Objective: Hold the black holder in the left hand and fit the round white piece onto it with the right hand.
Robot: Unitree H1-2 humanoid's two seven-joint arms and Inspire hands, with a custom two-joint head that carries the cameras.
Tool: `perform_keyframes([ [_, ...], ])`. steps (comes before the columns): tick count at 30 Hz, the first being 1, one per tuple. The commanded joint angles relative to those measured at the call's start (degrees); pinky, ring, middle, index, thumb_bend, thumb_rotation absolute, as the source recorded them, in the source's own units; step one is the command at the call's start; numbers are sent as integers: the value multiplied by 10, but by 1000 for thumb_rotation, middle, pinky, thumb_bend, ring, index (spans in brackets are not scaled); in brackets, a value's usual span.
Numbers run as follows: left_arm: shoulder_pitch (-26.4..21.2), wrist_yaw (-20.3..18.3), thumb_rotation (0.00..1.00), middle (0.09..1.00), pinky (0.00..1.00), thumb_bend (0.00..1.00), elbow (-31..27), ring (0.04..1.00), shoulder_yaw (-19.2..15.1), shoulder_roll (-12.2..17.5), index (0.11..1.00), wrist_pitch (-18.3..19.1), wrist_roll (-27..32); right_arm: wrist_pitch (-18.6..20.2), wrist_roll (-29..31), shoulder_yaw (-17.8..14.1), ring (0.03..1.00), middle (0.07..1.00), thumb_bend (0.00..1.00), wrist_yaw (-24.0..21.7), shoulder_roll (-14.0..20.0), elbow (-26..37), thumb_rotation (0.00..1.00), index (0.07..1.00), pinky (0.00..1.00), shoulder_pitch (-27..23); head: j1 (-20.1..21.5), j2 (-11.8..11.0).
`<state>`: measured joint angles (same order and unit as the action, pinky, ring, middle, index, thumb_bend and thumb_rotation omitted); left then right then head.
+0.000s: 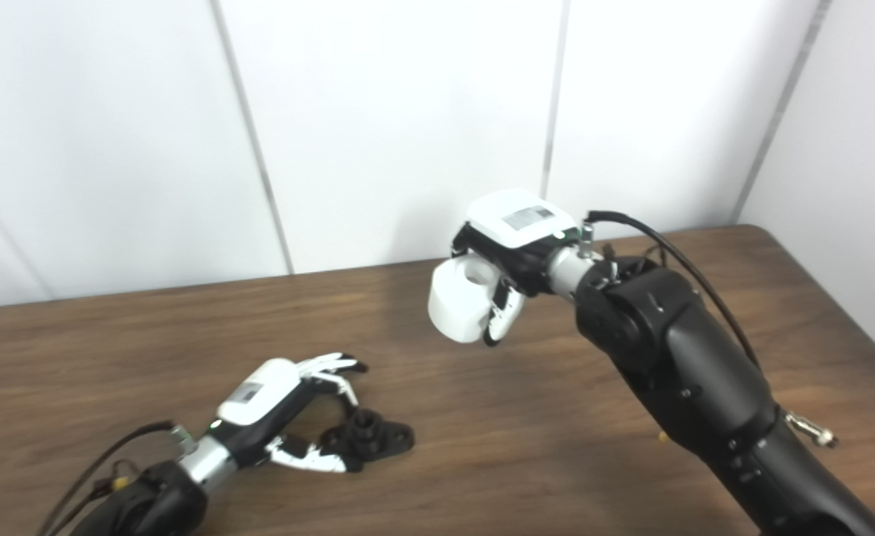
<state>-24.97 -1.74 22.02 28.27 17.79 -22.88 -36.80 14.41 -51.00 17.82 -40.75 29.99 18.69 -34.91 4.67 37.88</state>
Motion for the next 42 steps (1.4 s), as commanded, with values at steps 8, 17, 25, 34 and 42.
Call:
perform_keyframes([
  [8, 4, -19, 73, 866, 804, 523, 56, 916, 34, -28, 486, 48, -50, -79, 36, 9, 778, 715, 525, 23, -33, 9, 143, 479, 662, -37, -60, 16],
  [17, -5, -17, 77, 872, 825, 522, 63, 921, 43, -38, 485, 60, -52, -109, 38, 22, 777, 718, 525, 15, -53, -12, 143, 479, 646, -46, -83, 30],
  [25, -8, -14, 76, 872, 832, 523, 62, 928, 47, -40, 485, 64, -51, -112, 49, 26, 782, 721, 526, 11, -68, -25, 143, 480, 666, -41, -84, 32],
  [34, -7, -10, 78, 866, 831, 522, 62, 928, 51, -41, 485, 67, -51, -123, 60, 44, 778, 731, 526, 10, -71, -55, 143, 481, 691, -38, -85, 35],
  [42, -4, -13, 76, 865, 837, 523, 57, 929, 50, -39, 485, 70, -45, -133, 59, 54, 780, 734, 526, 5, -64, -68, 143, 481, 702, -37, -81, 39],
])
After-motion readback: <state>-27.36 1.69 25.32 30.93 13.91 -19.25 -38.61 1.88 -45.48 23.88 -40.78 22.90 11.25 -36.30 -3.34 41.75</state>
